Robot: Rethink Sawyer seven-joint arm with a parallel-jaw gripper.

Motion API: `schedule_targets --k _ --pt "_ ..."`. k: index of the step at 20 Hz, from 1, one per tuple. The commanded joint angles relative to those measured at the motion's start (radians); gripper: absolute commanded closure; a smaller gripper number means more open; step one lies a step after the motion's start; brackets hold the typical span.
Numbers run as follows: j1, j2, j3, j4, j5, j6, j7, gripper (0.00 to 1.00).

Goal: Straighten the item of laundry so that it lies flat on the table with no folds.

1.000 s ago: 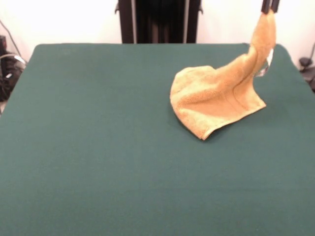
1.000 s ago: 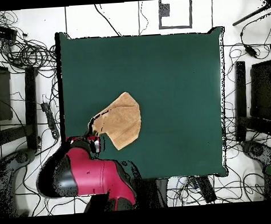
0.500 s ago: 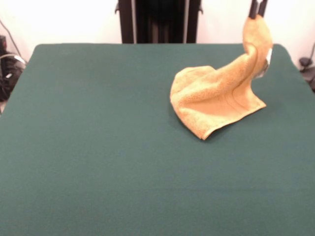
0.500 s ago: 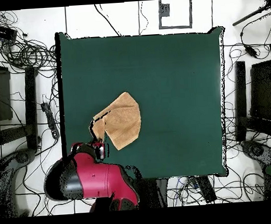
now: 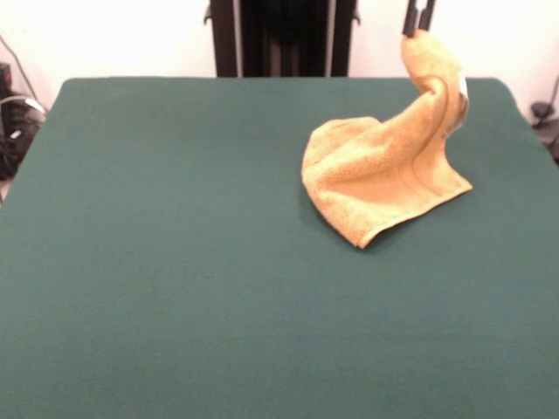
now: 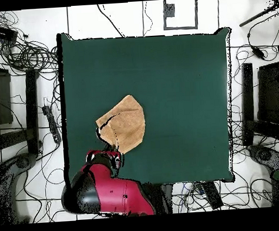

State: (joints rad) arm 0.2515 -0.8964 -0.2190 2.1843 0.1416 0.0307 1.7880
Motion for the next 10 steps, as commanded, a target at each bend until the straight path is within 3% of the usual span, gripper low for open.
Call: schedule_targets --k 1,10 --pt "0.014 0.03 0.076 0.17 -0.024 -0.106 0.249 1.0" --pt "0.016 0.088 0.092 0.2 -0.011 -0.23 0.27 1.0"
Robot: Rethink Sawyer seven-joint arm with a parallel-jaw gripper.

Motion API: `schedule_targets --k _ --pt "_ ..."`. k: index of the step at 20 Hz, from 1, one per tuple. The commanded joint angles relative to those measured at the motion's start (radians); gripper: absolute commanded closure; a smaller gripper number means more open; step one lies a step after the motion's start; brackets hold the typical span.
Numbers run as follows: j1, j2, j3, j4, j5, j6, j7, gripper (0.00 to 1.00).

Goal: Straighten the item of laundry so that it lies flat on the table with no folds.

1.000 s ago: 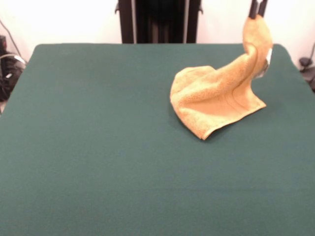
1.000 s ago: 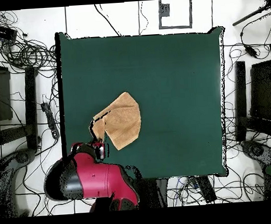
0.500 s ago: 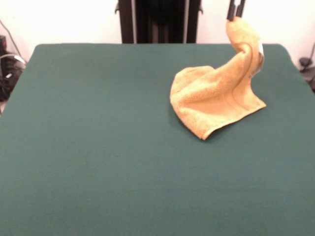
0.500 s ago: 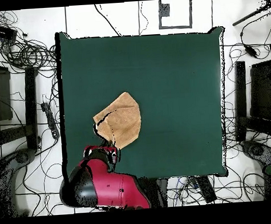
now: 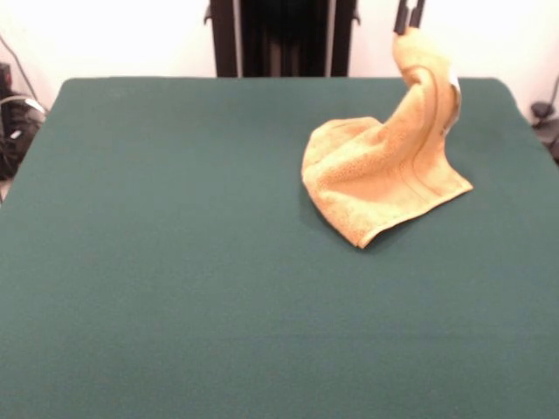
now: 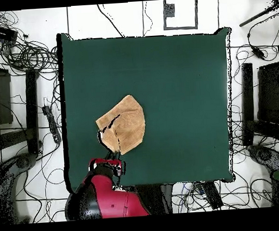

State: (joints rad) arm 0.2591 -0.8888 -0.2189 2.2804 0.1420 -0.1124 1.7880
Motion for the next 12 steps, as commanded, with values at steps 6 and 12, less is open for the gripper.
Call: schedule_targets --k 6,12 --pt "0.047 0.077 0.063 0.151 0.011 -0.133 0.293 1.0" --pt "0.046 0.134 0.071 0.173 0.009 -0.245 0.321 1.0"
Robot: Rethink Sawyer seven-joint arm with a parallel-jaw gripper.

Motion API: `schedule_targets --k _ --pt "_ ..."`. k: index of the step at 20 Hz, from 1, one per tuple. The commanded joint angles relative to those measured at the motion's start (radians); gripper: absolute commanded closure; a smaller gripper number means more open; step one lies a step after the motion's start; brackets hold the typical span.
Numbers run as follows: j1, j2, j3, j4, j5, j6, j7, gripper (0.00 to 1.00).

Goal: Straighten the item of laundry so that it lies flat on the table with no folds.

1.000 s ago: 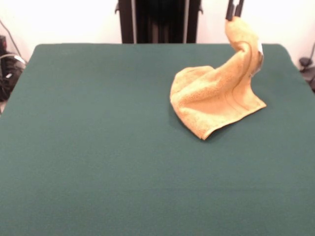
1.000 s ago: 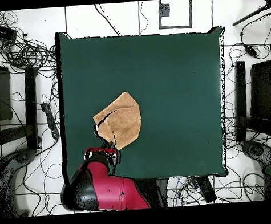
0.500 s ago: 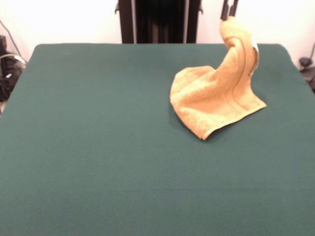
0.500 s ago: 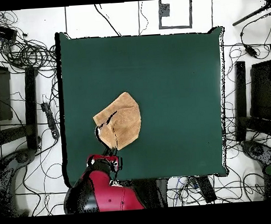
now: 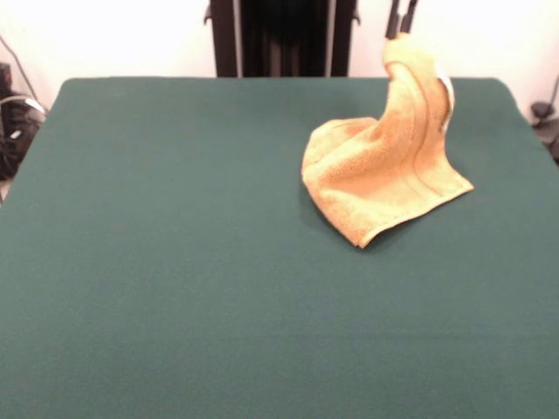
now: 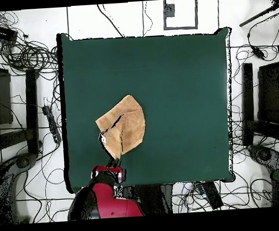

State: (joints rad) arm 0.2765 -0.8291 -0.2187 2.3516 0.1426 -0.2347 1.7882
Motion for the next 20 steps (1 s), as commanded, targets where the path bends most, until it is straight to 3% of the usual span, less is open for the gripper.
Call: schedule_targets --k 1,20 --pt "0.037 0.084 0.067 0.099 0.015 -0.135 0.32 1.0" --pt "0.112 0.175 0.064 0.053 0.106 -0.189 0.307 1.0"
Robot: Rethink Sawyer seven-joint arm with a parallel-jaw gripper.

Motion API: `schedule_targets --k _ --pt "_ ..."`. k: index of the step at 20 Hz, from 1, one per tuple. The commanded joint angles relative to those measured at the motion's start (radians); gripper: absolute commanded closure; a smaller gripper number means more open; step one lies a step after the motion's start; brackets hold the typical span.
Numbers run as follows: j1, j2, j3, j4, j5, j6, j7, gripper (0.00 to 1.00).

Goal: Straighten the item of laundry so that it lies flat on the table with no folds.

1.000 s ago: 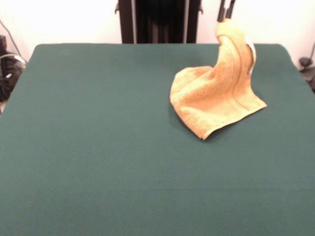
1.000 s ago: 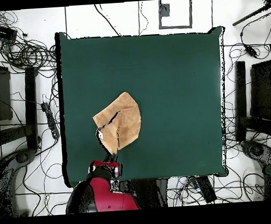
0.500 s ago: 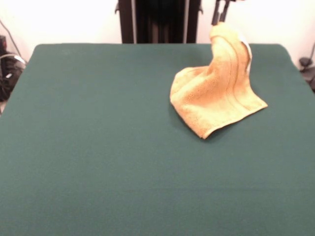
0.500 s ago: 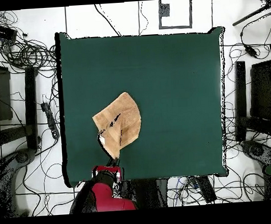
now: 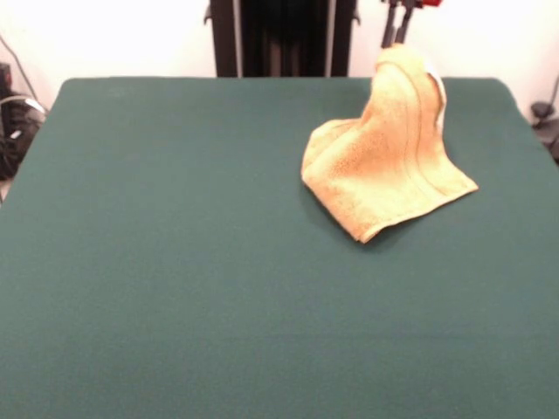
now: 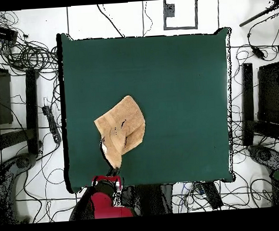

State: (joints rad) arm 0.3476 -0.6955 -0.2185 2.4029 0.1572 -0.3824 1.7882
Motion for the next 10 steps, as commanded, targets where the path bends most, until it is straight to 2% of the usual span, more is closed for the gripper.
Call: schedule_targets --k 1,9,10 --pt "0.042 0.043 0.064 0.003 0.093 -0.043 0.31 1.0" --pt "0.026 0.061 0.072 0.003 0.073 -0.078 0.326 1.0" --pt "0.022 0.063 0.074 0.004 0.073 -0.083 0.329 0.0"
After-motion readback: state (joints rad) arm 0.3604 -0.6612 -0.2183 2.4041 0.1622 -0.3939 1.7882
